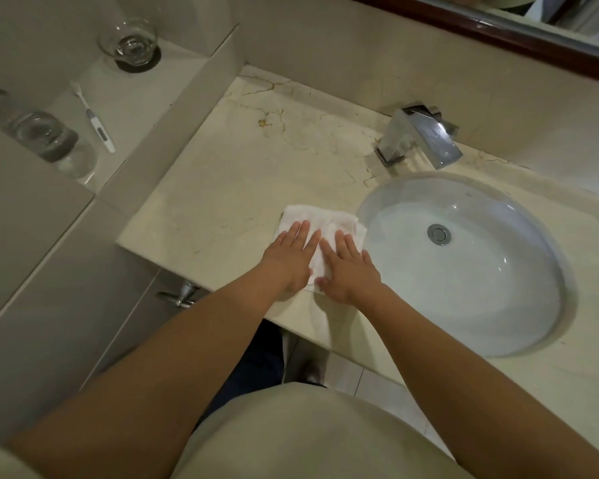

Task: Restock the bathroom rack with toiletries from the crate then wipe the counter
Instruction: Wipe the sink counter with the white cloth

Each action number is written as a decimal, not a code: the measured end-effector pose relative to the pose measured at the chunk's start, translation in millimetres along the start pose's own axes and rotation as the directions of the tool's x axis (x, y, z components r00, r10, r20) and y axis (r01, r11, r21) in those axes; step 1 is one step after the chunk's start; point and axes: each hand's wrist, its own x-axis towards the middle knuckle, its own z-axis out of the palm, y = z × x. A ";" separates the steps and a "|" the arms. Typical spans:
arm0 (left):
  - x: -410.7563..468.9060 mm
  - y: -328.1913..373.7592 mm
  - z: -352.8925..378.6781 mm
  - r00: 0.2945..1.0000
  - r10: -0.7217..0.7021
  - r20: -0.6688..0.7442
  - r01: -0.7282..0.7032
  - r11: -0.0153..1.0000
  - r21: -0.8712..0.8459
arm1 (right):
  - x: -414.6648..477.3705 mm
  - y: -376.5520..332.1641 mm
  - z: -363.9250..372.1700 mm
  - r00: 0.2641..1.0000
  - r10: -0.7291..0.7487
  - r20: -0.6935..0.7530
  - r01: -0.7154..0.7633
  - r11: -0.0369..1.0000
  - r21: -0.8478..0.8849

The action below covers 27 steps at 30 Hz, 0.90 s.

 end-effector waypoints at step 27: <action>-63.9 112.6 35.5 0.973 0.218 0.081 -0.222 0.974 0.048 | -122.0 70.1 84.1 0.997 0.064 -0.043 -0.062 0.997 0.046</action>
